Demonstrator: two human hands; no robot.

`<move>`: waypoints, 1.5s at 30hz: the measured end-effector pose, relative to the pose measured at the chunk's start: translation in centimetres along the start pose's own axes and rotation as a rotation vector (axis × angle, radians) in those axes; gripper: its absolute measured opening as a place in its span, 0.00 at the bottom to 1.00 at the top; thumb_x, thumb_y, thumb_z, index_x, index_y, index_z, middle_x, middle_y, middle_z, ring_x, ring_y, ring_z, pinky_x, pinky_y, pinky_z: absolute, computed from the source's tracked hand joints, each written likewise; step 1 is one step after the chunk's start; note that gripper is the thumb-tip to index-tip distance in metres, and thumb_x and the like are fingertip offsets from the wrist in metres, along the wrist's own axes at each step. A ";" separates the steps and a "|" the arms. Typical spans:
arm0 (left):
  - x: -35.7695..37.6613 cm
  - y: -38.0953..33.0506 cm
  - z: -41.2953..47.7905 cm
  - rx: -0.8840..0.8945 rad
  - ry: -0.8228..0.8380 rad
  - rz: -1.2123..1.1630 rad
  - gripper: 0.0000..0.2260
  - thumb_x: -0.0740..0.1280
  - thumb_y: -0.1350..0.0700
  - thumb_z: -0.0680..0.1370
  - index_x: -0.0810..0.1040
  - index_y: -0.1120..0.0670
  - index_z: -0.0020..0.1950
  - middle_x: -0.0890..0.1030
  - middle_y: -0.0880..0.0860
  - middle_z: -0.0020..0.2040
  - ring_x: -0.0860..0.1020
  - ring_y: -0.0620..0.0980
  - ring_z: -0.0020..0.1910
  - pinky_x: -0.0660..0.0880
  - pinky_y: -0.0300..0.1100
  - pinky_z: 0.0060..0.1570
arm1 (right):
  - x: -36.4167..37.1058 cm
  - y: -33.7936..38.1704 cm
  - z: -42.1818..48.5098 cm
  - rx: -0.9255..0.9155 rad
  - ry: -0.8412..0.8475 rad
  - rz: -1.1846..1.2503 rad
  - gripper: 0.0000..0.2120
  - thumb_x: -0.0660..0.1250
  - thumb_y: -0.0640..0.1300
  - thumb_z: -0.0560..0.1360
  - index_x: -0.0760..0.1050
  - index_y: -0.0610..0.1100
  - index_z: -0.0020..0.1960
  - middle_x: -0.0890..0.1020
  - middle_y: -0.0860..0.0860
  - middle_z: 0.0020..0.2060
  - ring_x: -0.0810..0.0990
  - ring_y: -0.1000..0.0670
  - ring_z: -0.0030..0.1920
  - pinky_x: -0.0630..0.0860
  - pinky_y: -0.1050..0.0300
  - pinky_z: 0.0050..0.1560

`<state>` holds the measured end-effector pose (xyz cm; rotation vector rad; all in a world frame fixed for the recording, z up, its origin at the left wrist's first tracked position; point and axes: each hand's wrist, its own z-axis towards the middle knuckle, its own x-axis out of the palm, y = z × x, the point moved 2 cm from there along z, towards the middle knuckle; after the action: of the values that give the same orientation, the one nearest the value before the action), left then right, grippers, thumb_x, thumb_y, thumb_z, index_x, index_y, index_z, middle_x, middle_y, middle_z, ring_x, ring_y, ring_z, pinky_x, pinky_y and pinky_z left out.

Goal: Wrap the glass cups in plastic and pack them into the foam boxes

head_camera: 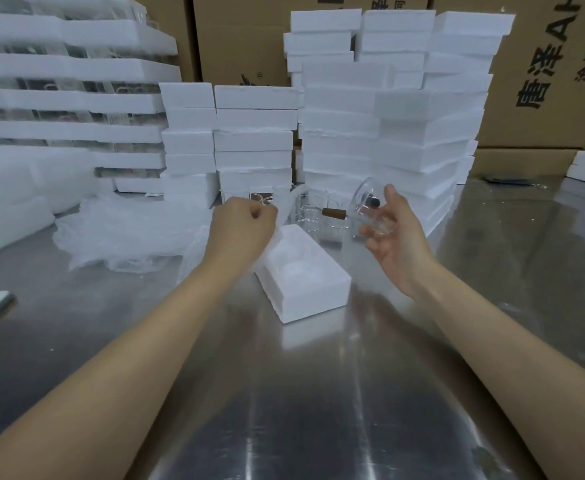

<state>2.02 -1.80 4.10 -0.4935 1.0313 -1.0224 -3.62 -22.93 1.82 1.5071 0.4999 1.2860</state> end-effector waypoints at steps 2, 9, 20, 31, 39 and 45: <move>-0.2 -0.1 0.1 0.003 0.002 -0.009 0.11 0.61 0.61 0.74 0.75 0.62 0.32 0.76 0.55 0.33 0.71 0.49 0.33 0.64 0.39 0.30 | 0.1 0.1 -0.3 0.041 -0.027 0.022 0.18 0.65 0.61 0.74 0.70 0.47 0.47 0.83 0.50 0.40 0.70 0.54 0.24 0.66 0.65 0.24; -0.7 -1.5 -0.9 0.159 -0.196 -0.254 0.06 0.75 0.57 0.71 0.79 0.51 0.40 0.83 0.42 0.36 0.80 0.35 0.39 0.73 0.33 0.42 | 0.7 0.8 -1.1 -0.025 0.081 0.102 0.29 0.53 0.69 0.75 0.75 0.43 0.52 0.82 0.46 0.38 0.66 0.53 0.24 0.60 0.66 0.21; 1.0 -1.2 -0.7 -0.171 0.188 -0.465 0.11 0.69 0.65 0.74 0.79 0.59 0.56 0.85 0.54 0.42 0.84 0.45 0.39 0.79 0.33 0.42 | 1.4 2.0 -1.7 -0.023 0.261 0.112 0.32 0.56 0.66 0.75 0.79 0.39 0.56 0.78 0.51 0.42 0.71 0.56 0.27 0.66 0.67 0.23; 1.2 -2.7 -1.7 0.139 0.236 -0.484 0.18 0.62 0.71 0.77 0.78 0.55 0.62 0.83 0.47 0.53 0.80 0.39 0.56 0.75 0.31 0.53 | 3.3 0.2 -3.3 -0.134 0.216 -0.491 0.15 0.63 0.64 0.74 0.76 0.53 0.44 0.83 0.56 0.44 0.74 0.55 0.29 0.66 0.64 0.29; 2.4 -2.4 -2.2 0.164 0.454 -0.509 0.24 0.59 0.69 0.80 0.64 0.53 0.74 0.75 0.49 0.68 0.73 0.38 0.65 0.70 0.26 0.54 | 2.9 1.8 -3.3 -0.102 0.044 -0.478 0.25 0.59 0.70 0.69 0.81 0.51 0.39 0.82 0.57 0.30 0.62 0.57 0.20 0.62 0.65 0.27; 1.9 -2.5 -2.6 0.282 0.305 -0.556 0.32 0.48 0.76 0.79 0.52 0.50 0.78 0.62 0.50 0.76 0.62 0.40 0.73 0.58 0.42 0.74 | 3.6 1.5 -3.6 0.043 0.222 -0.387 0.21 0.67 0.63 0.67 0.75 0.43 0.37 0.84 0.58 0.45 0.67 0.54 0.27 0.68 0.65 0.32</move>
<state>-1.13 -4.42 3.91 -0.4055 1.0145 -1.7539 -6.07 -18.96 4.37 1.2302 0.9201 1.1434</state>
